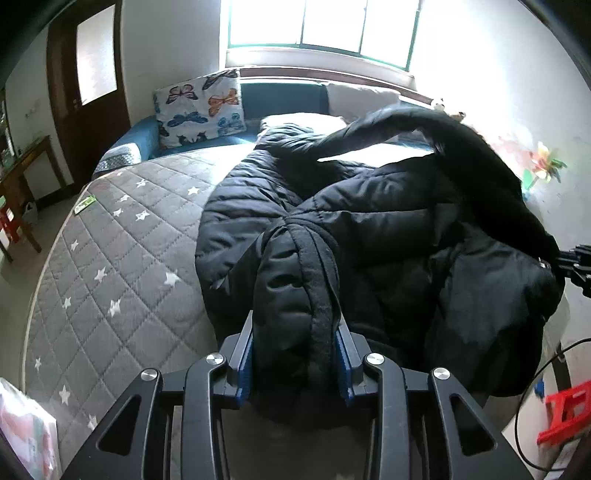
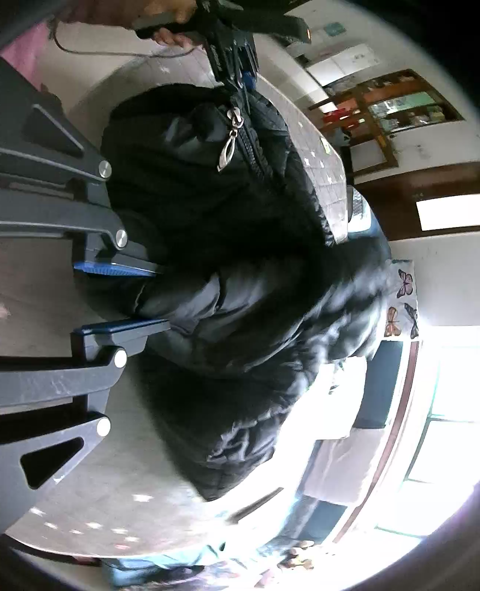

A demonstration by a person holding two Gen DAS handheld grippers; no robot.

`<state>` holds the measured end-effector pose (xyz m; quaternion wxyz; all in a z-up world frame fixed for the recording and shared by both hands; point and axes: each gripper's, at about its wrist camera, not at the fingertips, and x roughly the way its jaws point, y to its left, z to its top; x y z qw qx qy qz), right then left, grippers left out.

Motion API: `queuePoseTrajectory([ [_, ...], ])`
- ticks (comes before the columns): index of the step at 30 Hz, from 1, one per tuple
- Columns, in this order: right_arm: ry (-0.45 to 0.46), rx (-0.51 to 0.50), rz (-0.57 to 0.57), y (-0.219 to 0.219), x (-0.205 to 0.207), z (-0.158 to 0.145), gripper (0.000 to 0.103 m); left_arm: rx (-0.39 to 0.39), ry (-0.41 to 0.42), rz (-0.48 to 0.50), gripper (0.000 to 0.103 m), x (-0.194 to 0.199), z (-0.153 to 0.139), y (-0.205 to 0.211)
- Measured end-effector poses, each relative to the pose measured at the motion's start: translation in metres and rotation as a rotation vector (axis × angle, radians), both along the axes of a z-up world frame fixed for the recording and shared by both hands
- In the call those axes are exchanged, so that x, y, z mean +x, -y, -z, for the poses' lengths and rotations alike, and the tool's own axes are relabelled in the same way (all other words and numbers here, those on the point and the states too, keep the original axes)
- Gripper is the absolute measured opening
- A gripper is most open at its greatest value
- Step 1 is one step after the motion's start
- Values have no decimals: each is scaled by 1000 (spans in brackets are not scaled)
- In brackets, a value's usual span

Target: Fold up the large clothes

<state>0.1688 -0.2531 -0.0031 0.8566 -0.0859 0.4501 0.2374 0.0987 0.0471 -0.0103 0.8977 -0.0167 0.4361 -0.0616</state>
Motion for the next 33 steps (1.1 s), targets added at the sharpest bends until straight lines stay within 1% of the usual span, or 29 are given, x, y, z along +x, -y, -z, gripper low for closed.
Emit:
queuePoseTrajectory([
  [5,-38,5,20,16,-39,12,23,37,-18,71,38,-40,5,12],
  [8,-101,-34,19,22,-55,27,25,58,-50,103,38,-60,15,15],
  [11,-157,-67,43,28,-59,36,28,88,-67,119,41,-78,18,16],
  [12,-167,-84,53,29,-58,36,29,88,-65,123,41,-83,16,14],
  [14,-177,-86,61,31,-56,27,32,86,-68,130,41,-90,9,11],
  [15,-178,-87,58,31,-54,20,36,78,-57,135,41,-95,2,9],
  [16,-164,-98,48,28,-53,12,44,69,-42,143,44,-97,-5,7],
  [17,-142,-107,39,27,-56,6,50,66,-33,144,55,-96,-11,5],
  [18,-114,-119,21,22,-55,-3,63,65,-15,137,60,-94,-18,4],
  [19,-81,-125,-4,15,-55,-14,67,58,18,126,66,-93,-26,2],
  [20,-46,-123,-26,7,-52,-24,67,51,30,124,66,-89,-32,2],
  [21,-30,-117,-39,7,-57,-29,67,36,47,122,66,-81,-37,0],
  [23,-9,-90,-91,-12,-40,-45,67,9,69,126,66,-63,-43,0],
  [24,-5,-84,-106,-18,-38,-49,67,-13,75,136,66,-49,-43,1],
  [26,9,-88,-155,-44,-17,-57,67,-33,74,141,66,-25,-42,5],
  [29,22,-127,-206,-75,8,-54,67,-50,38,148,66,11,-22,9],
  [32,37,-191,-246,-116,36,-42,67,-95,-57,167,66,36,9,12],
  [33,43,-207,-250,-122,36,-37,67,-107,-91,186,66,41,21,16],
])
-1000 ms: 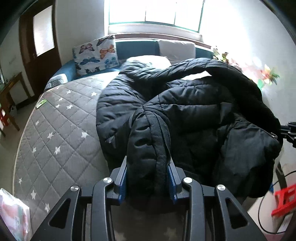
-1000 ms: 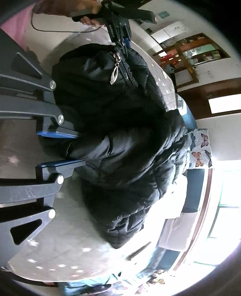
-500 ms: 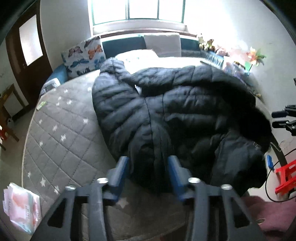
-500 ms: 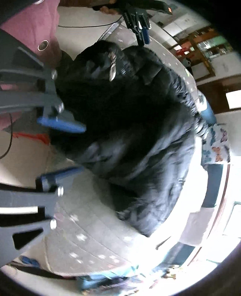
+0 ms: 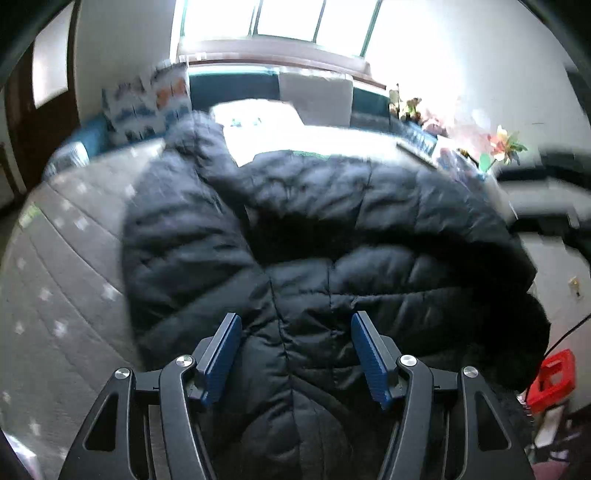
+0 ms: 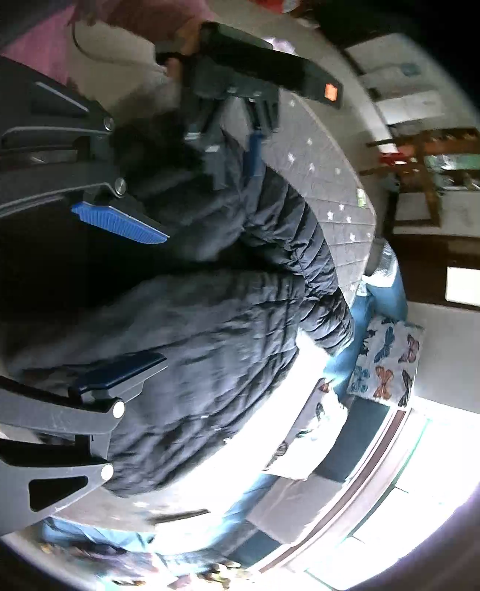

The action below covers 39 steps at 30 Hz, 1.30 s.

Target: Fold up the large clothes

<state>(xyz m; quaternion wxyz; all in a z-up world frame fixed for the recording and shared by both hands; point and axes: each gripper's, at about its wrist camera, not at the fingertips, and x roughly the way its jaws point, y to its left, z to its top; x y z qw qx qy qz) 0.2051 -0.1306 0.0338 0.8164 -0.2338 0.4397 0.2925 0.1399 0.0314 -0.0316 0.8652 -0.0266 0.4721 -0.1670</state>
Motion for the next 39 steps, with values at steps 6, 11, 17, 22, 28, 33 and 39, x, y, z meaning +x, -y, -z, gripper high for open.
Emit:
queuePoseTrajectory([
  [6,-67,-73,-23,-44,47,37,68,60,-80,74,65,-10,44,21],
  [11,-108,-194,-45,-79,60,88,68,45,-72,68,65,-17,51,20],
  [17,-28,-330,-4,-91,73,129,68,17,-62,67,65,-16,56,13],
  [22,54,-328,58,-77,86,118,23,12,-59,62,65,-18,56,11],
  [28,145,-205,185,-9,89,53,17,-2,-65,51,65,-26,40,5],
  [33,218,-171,374,93,81,6,17,-10,-46,33,66,-26,15,4],
  [39,225,-175,617,205,62,-11,17,13,38,36,71,-21,-29,10],
])
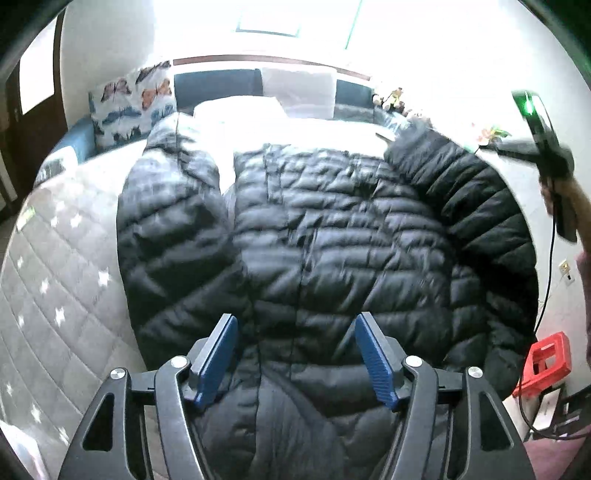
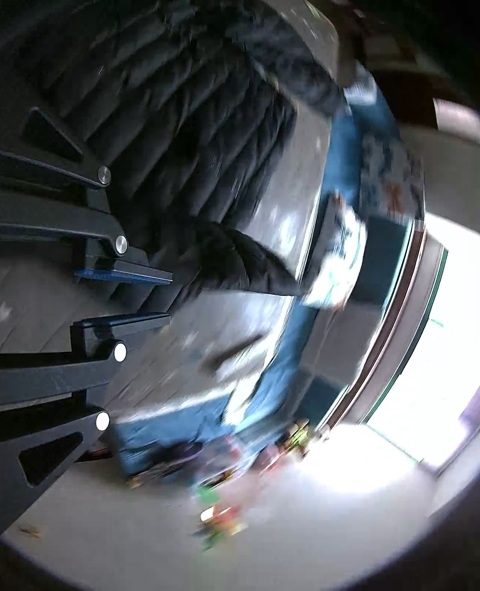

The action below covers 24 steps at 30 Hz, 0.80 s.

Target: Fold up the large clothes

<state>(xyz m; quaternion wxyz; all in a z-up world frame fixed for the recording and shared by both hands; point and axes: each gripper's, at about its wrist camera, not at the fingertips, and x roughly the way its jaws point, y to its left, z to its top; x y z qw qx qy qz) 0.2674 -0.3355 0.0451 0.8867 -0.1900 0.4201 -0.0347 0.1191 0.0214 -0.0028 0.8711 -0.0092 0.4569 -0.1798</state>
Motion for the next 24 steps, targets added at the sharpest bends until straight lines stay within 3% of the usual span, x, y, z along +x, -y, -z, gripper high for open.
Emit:
queuePoseTrajectory([
  [5,-21,36,200,79,-28,13,17,41,17,-2,71,23,-20,16],
  [9,-60,300,157,90,-34,10,18,45,-16,11,71,46,-17,32],
  [14,-46,326,17,45,-43,-3,22,76,-57,14,71,82,-14,52],
  [17,-69,371,-123,10,-41,-5,36,65,-77,5,71,106,-17,56],
  [18,-112,404,-192,-7,-35,1,41,54,-88,8,71,113,-16,57],
  [21,-222,404,-291,-48,-16,28,42,30,-116,10,71,137,-13,59],
  [24,-345,374,-323,-73,5,64,42,34,-129,9,71,157,-4,60],
])
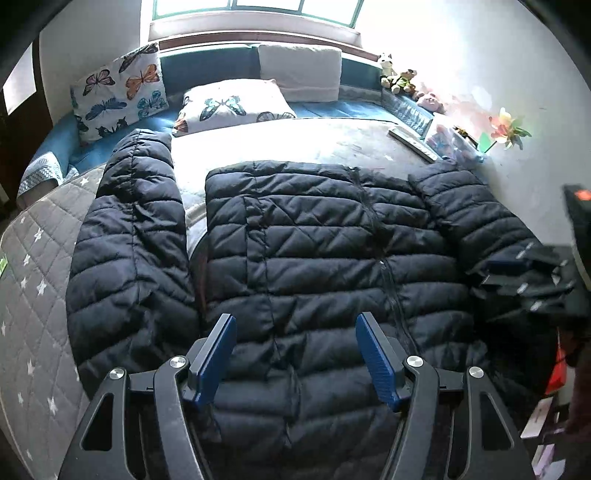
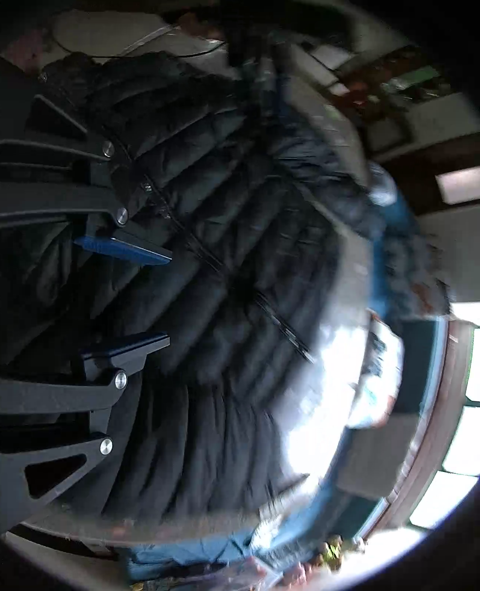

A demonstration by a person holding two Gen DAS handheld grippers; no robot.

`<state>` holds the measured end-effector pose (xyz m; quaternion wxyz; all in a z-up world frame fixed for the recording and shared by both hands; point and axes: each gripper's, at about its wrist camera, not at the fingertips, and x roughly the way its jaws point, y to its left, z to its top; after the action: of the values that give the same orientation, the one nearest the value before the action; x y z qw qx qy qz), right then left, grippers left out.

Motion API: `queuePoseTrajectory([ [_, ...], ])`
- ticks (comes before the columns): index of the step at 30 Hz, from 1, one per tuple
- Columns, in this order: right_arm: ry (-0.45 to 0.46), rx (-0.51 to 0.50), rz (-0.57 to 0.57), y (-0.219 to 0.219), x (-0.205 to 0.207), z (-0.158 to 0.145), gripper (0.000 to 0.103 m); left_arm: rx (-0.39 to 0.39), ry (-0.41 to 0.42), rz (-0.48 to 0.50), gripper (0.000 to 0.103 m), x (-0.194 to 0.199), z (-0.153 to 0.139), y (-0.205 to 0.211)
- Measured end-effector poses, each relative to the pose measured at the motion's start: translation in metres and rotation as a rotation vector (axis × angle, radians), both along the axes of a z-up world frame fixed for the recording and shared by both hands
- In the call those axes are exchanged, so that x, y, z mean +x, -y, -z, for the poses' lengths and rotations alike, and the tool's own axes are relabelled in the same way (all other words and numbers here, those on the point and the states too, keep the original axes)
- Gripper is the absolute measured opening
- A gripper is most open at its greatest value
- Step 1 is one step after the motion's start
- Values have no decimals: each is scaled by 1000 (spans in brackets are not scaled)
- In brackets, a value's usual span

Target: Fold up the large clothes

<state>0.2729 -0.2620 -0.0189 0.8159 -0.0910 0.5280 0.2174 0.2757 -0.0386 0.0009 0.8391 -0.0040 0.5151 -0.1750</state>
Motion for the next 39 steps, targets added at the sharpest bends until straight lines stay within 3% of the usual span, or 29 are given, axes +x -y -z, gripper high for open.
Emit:
queuePoseTrajectory([
  [2,-60,-36,8,-2,12,24,42,-14,-24,-8,71,11,9,-2],
  [5,-97,-180,95,20,21,58,42,-44,-68,-27,71,26,27,-11],
  [9,-57,-294,240,74,9,68,42,-65,-108,-73,71,39,53,-28],
  [11,-64,-403,364,112,1,78,42,-69,-132,-101,71,46,65,-38],
  [13,-78,-441,419,138,-5,85,42,-74,-145,-116,71,50,72,-44],
  [17,-83,-313,465,164,-9,72,42,-117,-146,-127,71,59,71,-47],
  [20,-31,-185,441,158,-9,50,42,-127,-155,-171,71,73,74,-54],
  [23,-31,-98,387,141,-11,50,42,-206,-209,-219,71,86,83,-67],
  [26,-41,-105,342,115,-11,64,42,-280,-242,-222,71,93,90,-71],
  [33,-80,-107,321,89,-20,69,42,-313,-252,-266,71,101,97,-73],
  [34,-76,-112,319,87,-20,68,42,-294,-240,-283,71,103,98,-73],
  [35,-75,-111,320,88,-19,68,42,-226,-213,-299,70,105,98,-71],
  [37,-77,-101,319,85,-20,65,42,-27,-152,-318,61,106,98,-62],
  [39,-73,-96,312,86,-23,60,42,24,-118,-326,61,103,97,-56],
])
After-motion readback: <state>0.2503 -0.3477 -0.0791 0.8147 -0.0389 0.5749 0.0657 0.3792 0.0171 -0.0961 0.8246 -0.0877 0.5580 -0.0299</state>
